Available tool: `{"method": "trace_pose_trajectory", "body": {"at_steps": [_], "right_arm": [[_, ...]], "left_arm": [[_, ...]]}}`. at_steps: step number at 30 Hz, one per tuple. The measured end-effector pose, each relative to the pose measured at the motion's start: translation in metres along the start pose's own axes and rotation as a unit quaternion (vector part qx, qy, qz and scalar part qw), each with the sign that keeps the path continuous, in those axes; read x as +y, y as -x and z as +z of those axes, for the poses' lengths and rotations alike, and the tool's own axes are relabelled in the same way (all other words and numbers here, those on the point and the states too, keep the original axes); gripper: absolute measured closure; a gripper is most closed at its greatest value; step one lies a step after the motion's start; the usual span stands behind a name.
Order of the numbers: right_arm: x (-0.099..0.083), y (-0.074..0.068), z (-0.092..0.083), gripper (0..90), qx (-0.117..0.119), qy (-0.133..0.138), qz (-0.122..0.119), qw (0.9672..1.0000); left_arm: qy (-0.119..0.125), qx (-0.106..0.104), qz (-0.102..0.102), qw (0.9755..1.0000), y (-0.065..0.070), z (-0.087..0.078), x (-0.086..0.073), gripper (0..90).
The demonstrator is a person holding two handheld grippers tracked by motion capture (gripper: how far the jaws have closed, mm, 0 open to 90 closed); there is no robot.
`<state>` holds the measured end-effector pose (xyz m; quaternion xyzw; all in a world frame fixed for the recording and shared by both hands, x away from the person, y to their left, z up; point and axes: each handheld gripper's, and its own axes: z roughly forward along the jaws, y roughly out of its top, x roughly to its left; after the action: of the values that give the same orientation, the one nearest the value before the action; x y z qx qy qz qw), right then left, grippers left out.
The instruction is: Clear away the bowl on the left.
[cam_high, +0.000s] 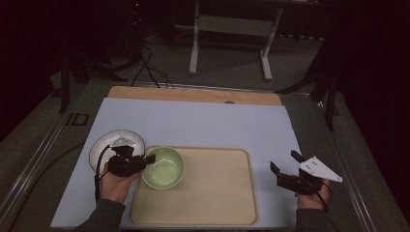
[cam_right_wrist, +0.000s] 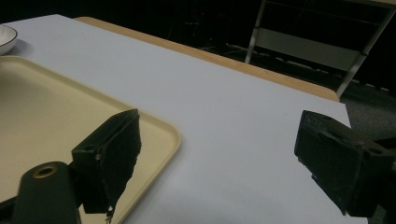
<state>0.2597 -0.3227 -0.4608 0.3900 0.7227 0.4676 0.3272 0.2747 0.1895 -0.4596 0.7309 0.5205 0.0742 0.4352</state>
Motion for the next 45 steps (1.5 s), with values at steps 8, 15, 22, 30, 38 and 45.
{"method": "trace_pose_trajectory", "body": {"at_steps": [8,15,22,30,38,45], "right_arm": [[0.0,0.0,0.0,14.2,0.0,0.001,0.0,1.0],[0.0,0.0,0.0,14.2,-0.001,0.001,0.0,1.0],[0.0,0.001,-0.001,14.2,-0.003,0.003,0.0,1.0],[0.0,0.001,-0.001,14.2,-0.003,0.003,-0.001,1.0],[0.0,0.0,0.0,14.2,-0.001,0.003,-0.001,1.0],[0.0,0.0,0.0,14.2,-0.002,0.002,0.0,1.0]], "left_arm": [[-0.004,-0.007,0.004,1.0,0.003,0.003,0.0,81.4],[-0.009,-0.013,0.009,0.9998,0.008,0.007,-0.001,81.4],[-0.015,-0.017,0.015,0.9996,0.014,0.012,-0.002,81.4],[-0.019,-0.026,0.022,0.9992,0.02,0.018,-0.002,81.5],[-0.027,-0.028,0.033,0.9987,0.028,0.028,-0.005,81.4],[-0.023,-0.03,0.027,0.9989,0.031,0.035,-0.006,81.5]]}}
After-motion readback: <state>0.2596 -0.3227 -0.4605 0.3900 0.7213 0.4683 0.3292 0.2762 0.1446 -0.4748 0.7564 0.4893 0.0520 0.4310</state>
